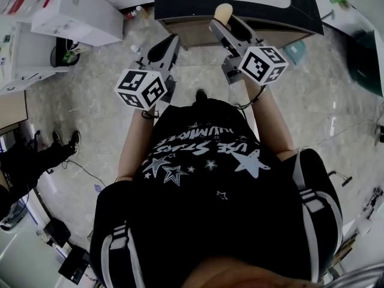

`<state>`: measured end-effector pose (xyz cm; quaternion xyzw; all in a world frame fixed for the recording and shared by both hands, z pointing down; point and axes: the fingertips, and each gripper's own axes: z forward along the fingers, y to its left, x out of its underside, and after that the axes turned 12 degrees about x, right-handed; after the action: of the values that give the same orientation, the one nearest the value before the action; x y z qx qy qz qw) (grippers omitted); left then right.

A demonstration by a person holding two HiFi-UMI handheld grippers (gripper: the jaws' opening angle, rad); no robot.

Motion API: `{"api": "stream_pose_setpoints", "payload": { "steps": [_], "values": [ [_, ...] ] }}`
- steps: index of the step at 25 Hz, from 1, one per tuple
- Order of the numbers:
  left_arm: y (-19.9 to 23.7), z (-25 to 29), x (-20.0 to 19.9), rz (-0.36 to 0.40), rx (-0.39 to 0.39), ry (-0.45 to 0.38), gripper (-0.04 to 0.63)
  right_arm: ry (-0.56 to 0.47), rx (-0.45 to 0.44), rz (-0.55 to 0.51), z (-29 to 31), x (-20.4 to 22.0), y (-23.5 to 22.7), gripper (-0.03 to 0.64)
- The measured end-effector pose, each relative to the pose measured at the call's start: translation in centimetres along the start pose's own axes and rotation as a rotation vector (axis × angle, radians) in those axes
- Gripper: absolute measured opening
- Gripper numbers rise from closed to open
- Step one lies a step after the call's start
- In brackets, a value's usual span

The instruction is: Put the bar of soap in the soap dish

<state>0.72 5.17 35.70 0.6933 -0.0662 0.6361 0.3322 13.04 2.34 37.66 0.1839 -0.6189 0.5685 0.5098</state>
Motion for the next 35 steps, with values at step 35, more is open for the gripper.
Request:
{"api": "stream_pose_setpoints", "payload": {
  "steps": [35],
  "values": [
    [18.8,7.6,-7.4,-0.003,0.041,0.010,0.012,0.100,0.016,-0.181,20.2,-1.5,-0.6,0.253]
  ]
}}
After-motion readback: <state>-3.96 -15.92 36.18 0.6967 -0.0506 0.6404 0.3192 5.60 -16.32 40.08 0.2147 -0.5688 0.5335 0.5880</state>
